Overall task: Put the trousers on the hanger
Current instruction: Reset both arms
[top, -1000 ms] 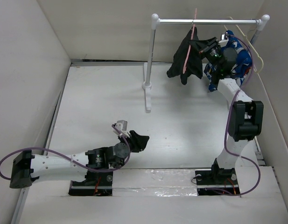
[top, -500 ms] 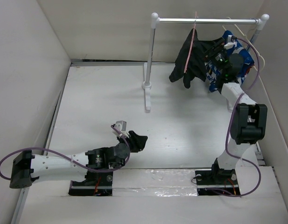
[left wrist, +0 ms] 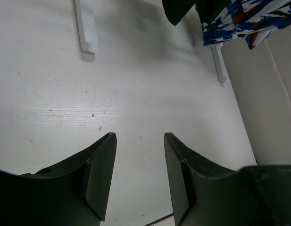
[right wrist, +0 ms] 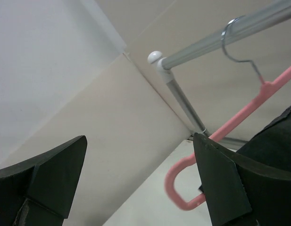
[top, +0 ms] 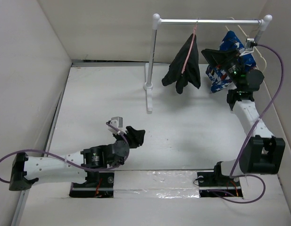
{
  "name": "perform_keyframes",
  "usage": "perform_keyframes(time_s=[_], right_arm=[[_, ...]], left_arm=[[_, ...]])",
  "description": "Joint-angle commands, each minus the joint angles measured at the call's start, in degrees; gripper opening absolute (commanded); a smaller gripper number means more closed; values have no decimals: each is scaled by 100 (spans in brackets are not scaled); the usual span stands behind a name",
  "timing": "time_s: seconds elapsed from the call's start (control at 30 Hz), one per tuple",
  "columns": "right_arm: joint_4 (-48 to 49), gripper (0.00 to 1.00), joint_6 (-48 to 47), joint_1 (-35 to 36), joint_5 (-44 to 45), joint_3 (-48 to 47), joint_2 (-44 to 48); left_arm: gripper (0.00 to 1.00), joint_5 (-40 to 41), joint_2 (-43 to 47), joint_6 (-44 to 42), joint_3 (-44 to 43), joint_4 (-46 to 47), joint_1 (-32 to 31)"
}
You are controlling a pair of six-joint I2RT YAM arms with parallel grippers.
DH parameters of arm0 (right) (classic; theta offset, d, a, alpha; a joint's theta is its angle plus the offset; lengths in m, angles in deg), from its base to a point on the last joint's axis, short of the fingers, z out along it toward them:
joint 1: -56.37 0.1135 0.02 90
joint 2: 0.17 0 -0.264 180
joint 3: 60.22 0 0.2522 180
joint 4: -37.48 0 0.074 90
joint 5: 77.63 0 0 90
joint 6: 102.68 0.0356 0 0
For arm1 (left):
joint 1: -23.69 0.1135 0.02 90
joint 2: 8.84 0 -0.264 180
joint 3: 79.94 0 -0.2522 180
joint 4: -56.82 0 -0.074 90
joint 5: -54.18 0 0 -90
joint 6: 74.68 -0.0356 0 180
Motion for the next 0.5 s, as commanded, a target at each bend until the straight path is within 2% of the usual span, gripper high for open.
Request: perform_keyframes(time_s=[0.0,0.17,0.3,0.4,0.43,0.47], right_arm=[[519,100,-560,251,-190,570,658],[887,100,-1342,997,-698,1957,1389],[1608,100,-1597,1953,-1130,2906,1741],[962,100,-2491,2351,-1307,3691,2162],[158,100,-3138,2561,-1229,3884,2312],[-242,100,-3458,2650,-958,4051,2609]], left_arm=[[42,440,141,-200,-372,-312,-14],[43,818,290,-78,-618,-778,-14],[43,1003,527,264,-636,-1252,-14],[43,1100,800,730,-487,-1823,-14],[44,1091,870,1045,-417,-2051,-14],[44,1021,958,1170,-260,-2097,-14]])
